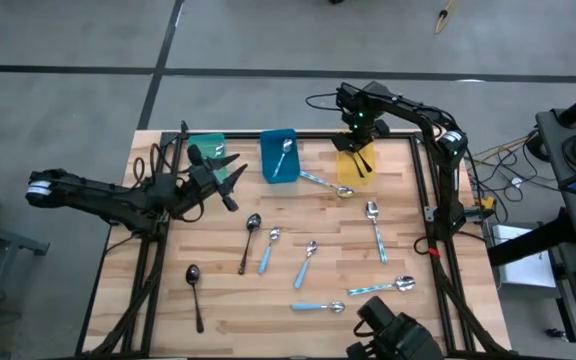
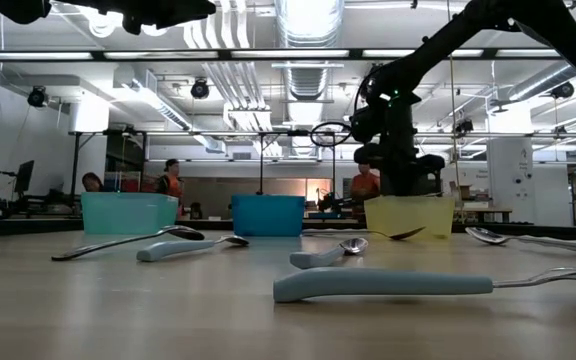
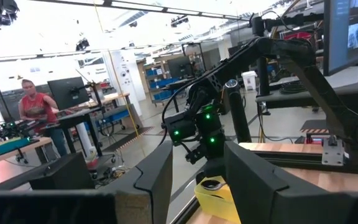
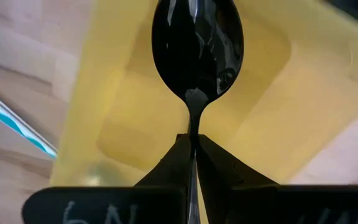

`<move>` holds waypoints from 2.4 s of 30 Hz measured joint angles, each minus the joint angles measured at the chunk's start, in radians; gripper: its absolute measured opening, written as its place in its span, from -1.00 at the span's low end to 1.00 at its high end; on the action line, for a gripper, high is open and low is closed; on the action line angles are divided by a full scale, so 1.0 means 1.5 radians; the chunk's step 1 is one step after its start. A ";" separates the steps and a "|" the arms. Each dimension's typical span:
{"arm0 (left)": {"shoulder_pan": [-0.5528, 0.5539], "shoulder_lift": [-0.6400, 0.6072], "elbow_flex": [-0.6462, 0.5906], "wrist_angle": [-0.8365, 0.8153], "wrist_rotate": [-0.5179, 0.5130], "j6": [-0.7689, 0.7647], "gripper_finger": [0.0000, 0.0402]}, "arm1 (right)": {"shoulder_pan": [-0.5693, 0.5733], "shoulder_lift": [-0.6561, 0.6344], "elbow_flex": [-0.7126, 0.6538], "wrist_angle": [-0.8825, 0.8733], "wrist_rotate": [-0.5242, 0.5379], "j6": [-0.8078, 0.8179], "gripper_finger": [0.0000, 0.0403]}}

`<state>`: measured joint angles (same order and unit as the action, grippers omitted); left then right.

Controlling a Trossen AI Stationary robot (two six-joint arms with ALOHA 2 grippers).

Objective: Sort silverware by color (type)
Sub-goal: Put the black spoon into the yellow bin

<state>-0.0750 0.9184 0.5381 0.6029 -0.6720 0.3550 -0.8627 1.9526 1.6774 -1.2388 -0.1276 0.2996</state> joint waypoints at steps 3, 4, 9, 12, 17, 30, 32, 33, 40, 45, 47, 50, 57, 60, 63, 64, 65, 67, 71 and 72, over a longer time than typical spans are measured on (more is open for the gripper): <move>0.000 0.000 0.000 0.000 0.000 0.000 -0.38 | 0.000 0.000 0.000 0.016 0.000 0.000 -0.95; 0.000 0.000 0.000 0.000 0.000 0.000 -0.38 | 0.000 0.000 0.000 0.018 0.000 0.000 -0.95; 0.000 0.000 0.000 0.000 0.000 0.000 -0.38 | 0.000 0.000 0.000 0.022 0.000 -0.001 -0.95; 0.000 0.000 0.000 0.000 0.000 0.002 -0.38 | 0.001 0.000 -0.002 0.029 0.000 0.002 -0.95; 0.000 0.000 0.000 0.000 0.000 0.002 -0.38 | 0.001 0.000 -0.009 0.030 0.000 0.003 -0.95; 0.000 0.000 0.000 0.000 0.000 0.002 -0.38 | 0.002 0.000 -0.046 0.057 0.000 0.003 -0.95; 0.000 0.000 0.000 0.000 0.000 0.002 -0.38 | 0.002 0.000 -0.049 0.066 0.000 0.004 -0.95; 0.000 0.000 0.000 0.000 0.000 0.002 -0.38 | 0.002 0.000 -0.049 0.071 0.000 0.005 -0.95; 0.000 0.000 0.000 0.000 0.000 0.002 -0.38 | 0.002 0.000 -0.050 0.082 0.000 0.009 -0.95; 0.000 0.000 0.000 0.000 0.000 0.002 -0.38 | 0.002 0.000 -0.050 0.082 -0.001 0.010 -0.95; 0.000 0.000 0.000 0.000 0.000 0.002 -0.38 | 0.002 0.000 -0.051 0.082 -0.001 0.010 -0.95; 0.000 0.000 0.000 0.000 0.000 0.002 -0.38 | 0.002 0.000 -0.052 0.082 -0.001 0.010 -0.95; 0.000 0.000 0.000 0.000 0.000 0.002 -0.38 | 0.008 0.000 -0.053 0.082 -0.001 0.010 -0.95; 0.000 0.000 0.000 0.000 0.000 0.002 -0.38 | 0.009 0.000 -0.055 0.083 -0.001 0.010 -0.95; 0.000 0.000 0.000 0.000 0.000 0.002 -0.38 | 0.009 0.000 -0.061 0.083 -0.001 0.010 -0.95; 0.000 0.000 0.000 0.001 0.000 0.002 -0.38 | 0.009 0.000 -0.064 0.083 0.000 0.010 -0.95; 0.000 0.000 0.000 0.001 0.000 0.002 -0.38 | 0.009 0.000 -0.067 0.084 0.000 0.010 -0.95; 0.000 0.000 0.000 0.001 0.000 0.002 -0.38 | 0.009 0.000 -0.073 0.086 0.000 0.010 -0.95; 0.000 0.000 0.000 0.001 0.000 0.002 -0.38 | 0.009 0.000 -0.090 0.113 0.000 0.016 -0.95; 0.000 0.000 0.000 0.001 0.000 0.002 -0.38 | 0.009 0.000 -0.095 0.119 0.000 0.017 -0.95</move>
<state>-0.0749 0.9184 0.5381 0.6037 -0.6724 0.3581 -0.8486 1.9526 1.5343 -1.0599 -0.1276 0.3255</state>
